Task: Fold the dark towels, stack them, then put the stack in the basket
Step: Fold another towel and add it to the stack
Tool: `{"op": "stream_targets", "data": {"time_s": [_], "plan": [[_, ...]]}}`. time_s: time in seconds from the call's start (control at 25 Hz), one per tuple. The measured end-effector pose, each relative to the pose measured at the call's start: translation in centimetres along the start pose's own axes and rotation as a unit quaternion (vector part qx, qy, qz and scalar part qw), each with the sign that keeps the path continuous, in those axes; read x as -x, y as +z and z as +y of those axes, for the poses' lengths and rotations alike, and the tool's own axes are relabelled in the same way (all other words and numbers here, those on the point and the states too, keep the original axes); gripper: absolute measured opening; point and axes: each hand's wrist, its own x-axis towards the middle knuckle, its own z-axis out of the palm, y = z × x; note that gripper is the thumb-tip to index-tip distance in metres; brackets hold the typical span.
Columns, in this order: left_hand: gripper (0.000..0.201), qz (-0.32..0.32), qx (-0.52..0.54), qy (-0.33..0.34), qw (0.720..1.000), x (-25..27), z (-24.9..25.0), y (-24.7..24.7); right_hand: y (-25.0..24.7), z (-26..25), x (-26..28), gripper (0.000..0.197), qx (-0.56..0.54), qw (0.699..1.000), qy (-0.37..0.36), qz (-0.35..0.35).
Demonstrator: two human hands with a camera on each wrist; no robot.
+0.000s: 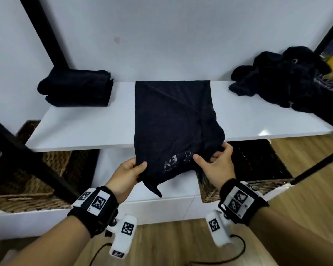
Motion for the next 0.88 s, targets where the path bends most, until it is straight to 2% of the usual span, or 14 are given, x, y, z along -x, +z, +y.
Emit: {"op": "stream_targets", "data": {"time_s": [0.08, 0.24, 0.36, 0.48, 0.56, 0.64, 0.76, 0.88], "plan": [[0.019, 0.031, -0.007, -0.004, 0.999, -0.4, -0.9, 0.4, 1.4, 0.0, -0.9, 0.066, 0.007, 1.0, 0.009, 0.012], [0.02, 0.079, -0.048, -0.02, 0.995, -0.3, -2.1, 0.7, 1.3, 1.8, -2.9, 0.023, 0.052, 0.995, 0.026, 0.078], [0.022, 0.083, -0.04, -0.032, 0.995, 0.7, -2.8, 0.2, -1.6, 4.4, -2.3, 0.02, 0.003, 0.997, 0.023, 0.074], [0.023, 0.073, -0.051, -0.041, 0.995, 2.5, -2.9, 0.3, -3.4, 4.3, -0.9, 0.006, 0.021, 0.999, -0.04, 0.027], [0.023, 0.057, -0.065, -0.036, 0.996, 3.4, -2.6, 0.7, -2.3, 3.2, -0.7, 0.027, 0.093, 0.993, -0.076, -0.02], [0.02, 0.035, -0.074, -0.026, 0.996, 4.1, -2.3, 0.8, -0.6, 3.1, -1.3, 0.039, 0.141, 0.986, -0.061, -0.067], [0.019, 0.017, -0.085, -0.024, 0.996, 5.2, -2.4, 0.3, 1.0, 4.8, -1.6, 0.025, 0.193, 0.975, -0.056, -0.09], [0.019, 0.011, -0.093, -0.031, 0.995, 5.9, -2.5, 0.2, 1.1, 5.5, -0.6, 0.024, 0.147, 0.983, -0.066, -0.089]]}}
